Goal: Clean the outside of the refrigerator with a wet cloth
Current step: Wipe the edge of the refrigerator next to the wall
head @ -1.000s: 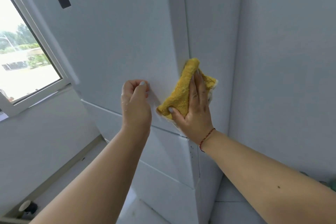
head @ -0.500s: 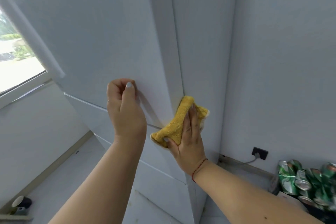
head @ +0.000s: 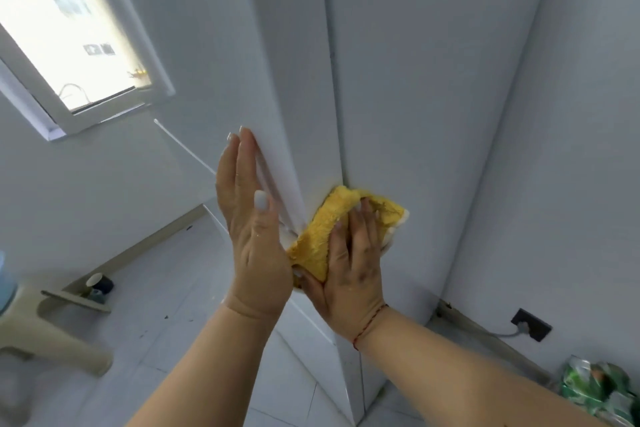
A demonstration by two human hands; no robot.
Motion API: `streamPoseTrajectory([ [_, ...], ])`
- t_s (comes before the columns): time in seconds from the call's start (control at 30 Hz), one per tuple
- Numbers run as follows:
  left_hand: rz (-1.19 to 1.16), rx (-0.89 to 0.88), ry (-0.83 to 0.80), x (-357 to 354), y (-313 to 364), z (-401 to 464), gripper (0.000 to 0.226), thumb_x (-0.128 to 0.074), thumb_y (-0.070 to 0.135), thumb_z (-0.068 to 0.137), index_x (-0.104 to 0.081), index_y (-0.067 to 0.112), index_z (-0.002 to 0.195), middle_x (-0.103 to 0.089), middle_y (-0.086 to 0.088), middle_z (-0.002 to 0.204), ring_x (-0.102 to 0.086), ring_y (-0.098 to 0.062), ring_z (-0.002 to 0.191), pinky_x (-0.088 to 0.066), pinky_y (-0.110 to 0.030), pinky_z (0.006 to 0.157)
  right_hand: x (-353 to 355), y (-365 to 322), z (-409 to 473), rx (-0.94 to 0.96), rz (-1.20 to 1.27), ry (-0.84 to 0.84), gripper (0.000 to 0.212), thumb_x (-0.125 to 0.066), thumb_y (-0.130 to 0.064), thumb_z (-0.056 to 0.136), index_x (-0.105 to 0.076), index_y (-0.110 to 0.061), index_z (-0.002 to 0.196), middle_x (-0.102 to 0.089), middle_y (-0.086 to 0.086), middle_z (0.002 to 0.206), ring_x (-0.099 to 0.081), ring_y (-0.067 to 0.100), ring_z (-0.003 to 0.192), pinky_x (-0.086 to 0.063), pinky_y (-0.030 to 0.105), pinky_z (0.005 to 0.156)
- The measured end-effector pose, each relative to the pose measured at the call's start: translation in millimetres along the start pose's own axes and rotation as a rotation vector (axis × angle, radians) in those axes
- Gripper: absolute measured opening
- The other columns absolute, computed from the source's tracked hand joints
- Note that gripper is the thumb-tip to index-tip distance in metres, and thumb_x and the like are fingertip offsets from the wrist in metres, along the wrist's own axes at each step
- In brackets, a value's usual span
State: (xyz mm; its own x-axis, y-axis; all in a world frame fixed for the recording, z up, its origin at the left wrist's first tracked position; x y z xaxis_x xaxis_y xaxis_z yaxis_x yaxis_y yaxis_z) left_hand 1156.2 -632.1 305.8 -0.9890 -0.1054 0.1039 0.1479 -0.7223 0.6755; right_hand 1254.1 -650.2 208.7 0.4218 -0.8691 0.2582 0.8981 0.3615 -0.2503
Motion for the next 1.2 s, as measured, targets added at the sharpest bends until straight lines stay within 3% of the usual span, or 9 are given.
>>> streamPoseTrajectory([
  [0.13,-0.009,0.015,-0.08,0,-1,-14,0.055,-0.019,0.063,0.098,-0.021,0.042,0.149,-0.014,0.002,0.163,-0.008,-0.015,0.151,-0.009,-0.054,0.121,-3,9,-6,0.079,0.039,0.011,0.086,-0.044,-0.057,0.092,0.004,-0.018,0.152,0.006,0.006,0.16,-0.006,0.033,0.146,-0.012,0.054,0.116],
  [0.37,0.044,0.068,-0.038,1,-20,-41,0.063,-0.02,0.068,0.095,-0.025,0.035,0.149,-0.025,0.011,0.16,-0.015,-0.01,0.149,-0.01,-0.049,0.121,-5,20,-29,0.187,0.05,-0.007,0.088,-0.048,-0.054,0.09,0.002,-0.018,0.153,0.005,0.008,0.16,-0.006,0.032,0.147,-0.01,0.051,0.118],
  [0.53,0.055,0.042,-0.035,-4,-48,-77,0.058,-0.02,0.069,0.094,-0.027,0.047,0.148,-0.025,0.015,0.159,-0.015,-0.011,0.149,-0.01,-0.052,0.121,-16,28,-46,0.203,0.049,0.024,0.085,-0.046,-0.051,0.091,0.003,-0.017,0.153,0.006,0.009,0.16,-0.006,0.033,0.147,-0.009,0.052,0.118],
  [0.7,-0.007,0.059,-0.023,-5,-76,-111,0.067,-0.022,0.071,0.093,-0.027,0.033,0.149,-0.026,0.015,0.159,-0.015,-0.009,0.149,-0.009,-0.049,0.121,-25,35,-82,0.215,0.039,0.041,0.092,-0.056,-0.047,0.086,0.0,-0.019,0.153,0.004,0.008,0.161,-0.008,0.033,0.147,-0.011,0.052,0.117],
  [0.93,-0.07,0.073,-0.036,-14,-105,-140,0.071,-0.024,0.074,0.09,-0.029,0.036,0.15,-0.028,0.017,0.157,-0.016,-0.006,0.148,-0.008,-0.048,0.12,-44,48,-145,0.239,-0.004,0.072,0.074,-0.041,-0.047,0.095,-0.006,-0.016,0.153,-0.004,0.01,0.16,-0.012,0.033,0.146,-0.012,0.051,0.118],
  [1.1,-0.073,0.065,-0.041,-11,-97,-132,0.065,-0.022,0.078,0.088,-0.038,0.047,0.142,-0.033,0.019,0.155,-0.02,-0.003,0.147,-0.012,-0.043,0.119,-58,61,-183,0.258,-0.063,0.145,0.061,-0.042,-0.051,0.092,-0.031,-0.016,0.141,-0.016,0.013,0.158,-0.022,0.034,0.143,-0.021,0.051,0.116],
  [1.2,-0.086,0.047,-0.039,-10,-99,-133,0.068,-0.024,0.077,0.088,-0.043,0.041,0.143,-0.035,0.018,0.154,-0.023,-0.003,0.146,-0.016,-0.037,0.117,-61,62,-197,0.251,-0.045,0.147,0.055,-0.041,-0.051,0.092,-0.034,-0.016,0.135,-0.016,0.012,0.158,-0.023,0.033,0.143,-0.021,0.05,0.116],
])
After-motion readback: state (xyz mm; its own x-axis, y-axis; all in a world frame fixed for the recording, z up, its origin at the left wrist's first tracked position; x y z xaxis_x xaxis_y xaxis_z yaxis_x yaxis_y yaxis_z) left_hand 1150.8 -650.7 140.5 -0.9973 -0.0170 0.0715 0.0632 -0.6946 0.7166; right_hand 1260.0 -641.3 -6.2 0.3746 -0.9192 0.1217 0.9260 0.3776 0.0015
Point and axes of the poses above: each hand's wrist, its own z-axis towards the middle knuckle, its own x-axis out of the back of the hand, y = z × x, the point moved 3 cm from there along z, towards the middle knuckle
